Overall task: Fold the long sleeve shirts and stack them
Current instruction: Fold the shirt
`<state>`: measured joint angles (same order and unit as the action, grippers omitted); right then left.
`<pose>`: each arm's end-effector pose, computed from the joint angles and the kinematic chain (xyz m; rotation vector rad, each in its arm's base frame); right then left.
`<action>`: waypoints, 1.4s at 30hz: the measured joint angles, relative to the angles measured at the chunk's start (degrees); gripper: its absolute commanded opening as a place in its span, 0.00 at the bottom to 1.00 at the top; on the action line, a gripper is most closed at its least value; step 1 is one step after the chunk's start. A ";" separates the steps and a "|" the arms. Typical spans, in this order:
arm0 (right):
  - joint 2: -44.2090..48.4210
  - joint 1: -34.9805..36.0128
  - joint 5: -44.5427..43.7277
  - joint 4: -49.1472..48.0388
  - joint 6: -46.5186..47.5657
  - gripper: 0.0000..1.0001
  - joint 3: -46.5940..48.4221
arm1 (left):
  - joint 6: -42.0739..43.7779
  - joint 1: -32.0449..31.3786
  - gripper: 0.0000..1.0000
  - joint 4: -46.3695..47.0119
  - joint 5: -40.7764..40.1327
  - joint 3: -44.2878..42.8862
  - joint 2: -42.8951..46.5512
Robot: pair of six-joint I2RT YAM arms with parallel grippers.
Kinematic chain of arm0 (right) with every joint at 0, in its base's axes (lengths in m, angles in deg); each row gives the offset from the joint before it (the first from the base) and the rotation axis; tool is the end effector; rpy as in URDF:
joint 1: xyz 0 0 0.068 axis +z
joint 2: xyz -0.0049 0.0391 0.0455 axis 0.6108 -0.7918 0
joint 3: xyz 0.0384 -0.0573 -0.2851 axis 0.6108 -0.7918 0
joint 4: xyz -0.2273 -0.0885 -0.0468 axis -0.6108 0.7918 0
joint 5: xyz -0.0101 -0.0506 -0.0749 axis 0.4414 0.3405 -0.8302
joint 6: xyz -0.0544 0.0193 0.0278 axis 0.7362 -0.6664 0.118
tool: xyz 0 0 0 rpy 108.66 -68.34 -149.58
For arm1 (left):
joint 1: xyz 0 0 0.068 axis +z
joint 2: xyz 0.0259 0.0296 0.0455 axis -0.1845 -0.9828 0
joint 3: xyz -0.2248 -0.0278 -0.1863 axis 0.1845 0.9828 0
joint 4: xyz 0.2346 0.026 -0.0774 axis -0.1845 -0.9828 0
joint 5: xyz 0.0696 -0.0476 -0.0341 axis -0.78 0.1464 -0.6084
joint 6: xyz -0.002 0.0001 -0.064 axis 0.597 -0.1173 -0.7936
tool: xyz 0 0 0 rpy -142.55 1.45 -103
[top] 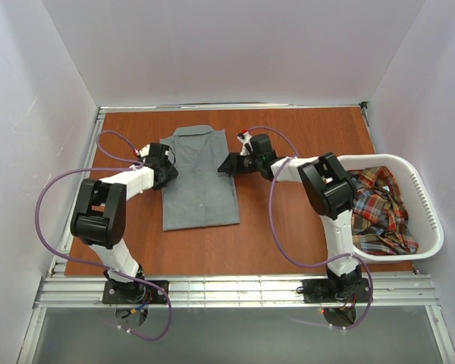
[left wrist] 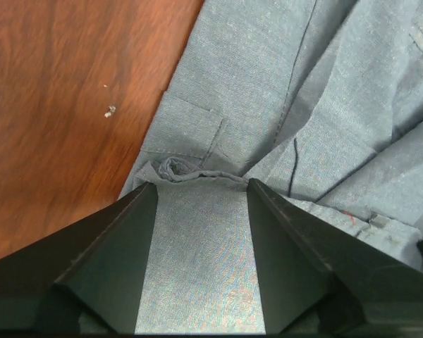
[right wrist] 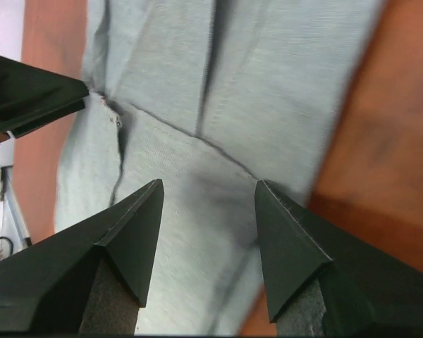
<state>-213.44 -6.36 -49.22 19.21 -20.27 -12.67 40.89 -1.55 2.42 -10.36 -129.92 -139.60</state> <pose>0.3955 0.2681 0.1513 -0.2898 2.2626 1.1597 0.3292 -0.0623 0.1748 -0.8211 2.4619 -0.1430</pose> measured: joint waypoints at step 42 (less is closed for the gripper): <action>60.15 1.05 -21.77 25.09 -2.32 0.42 -45.86 | -15.50 -38.07 0.78 -1.57 11.13 2.97 11.63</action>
<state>-153.29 -5.31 -70.99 44.30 -22.59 -58.53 25.39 -39.63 0.84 0.77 -126.95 -127.97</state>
